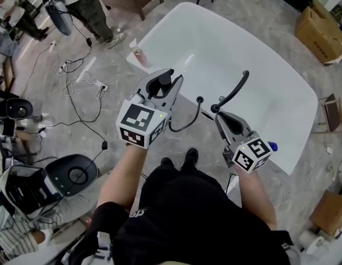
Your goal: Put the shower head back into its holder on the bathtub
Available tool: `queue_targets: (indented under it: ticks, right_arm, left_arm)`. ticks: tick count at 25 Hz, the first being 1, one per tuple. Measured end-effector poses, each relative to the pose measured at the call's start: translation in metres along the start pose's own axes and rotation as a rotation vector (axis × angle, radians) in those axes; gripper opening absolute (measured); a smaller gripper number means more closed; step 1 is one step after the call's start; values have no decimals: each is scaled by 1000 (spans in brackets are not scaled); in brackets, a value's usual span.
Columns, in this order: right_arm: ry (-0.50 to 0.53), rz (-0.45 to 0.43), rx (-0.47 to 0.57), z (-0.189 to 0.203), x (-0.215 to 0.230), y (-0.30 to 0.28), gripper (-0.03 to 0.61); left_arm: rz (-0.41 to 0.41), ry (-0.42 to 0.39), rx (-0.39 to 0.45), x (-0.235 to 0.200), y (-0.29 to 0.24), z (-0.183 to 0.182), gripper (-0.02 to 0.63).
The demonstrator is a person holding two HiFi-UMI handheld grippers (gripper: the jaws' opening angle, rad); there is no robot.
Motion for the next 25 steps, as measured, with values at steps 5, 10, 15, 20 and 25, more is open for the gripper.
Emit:
queue_targets:
  ticks: [5,10,15,20,25]
  right_arm:
    - [-17,32,-23,3,3,-21,49]
    - [-35,103,-42,7,3,-45,75]
    - [-61,175,-45,18,-10,-88,103]
    - [-69,268,-39,37,-7,-111,134]
    - [-99,301,-65,70,10,-121,181]
  left_arm:
    - [66,-2,26,-18,-29,-15,109]
    - [176,4,44,-29,-56,-21,109]
    - [324,-12,51,-43,-75,-7,109]
    - [469,1,48,-50,-89,4,109]
    - [583,15,57,-40,-111,4,109]
Point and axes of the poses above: the fingertips, and each gripper's own axes: y backward along the fingers, x to its right, z out of its underside, the point moved 4 cm from there along y, backward along the fingers, and after that the axes turned 10 degrees about -z, right-handed, at the moved point
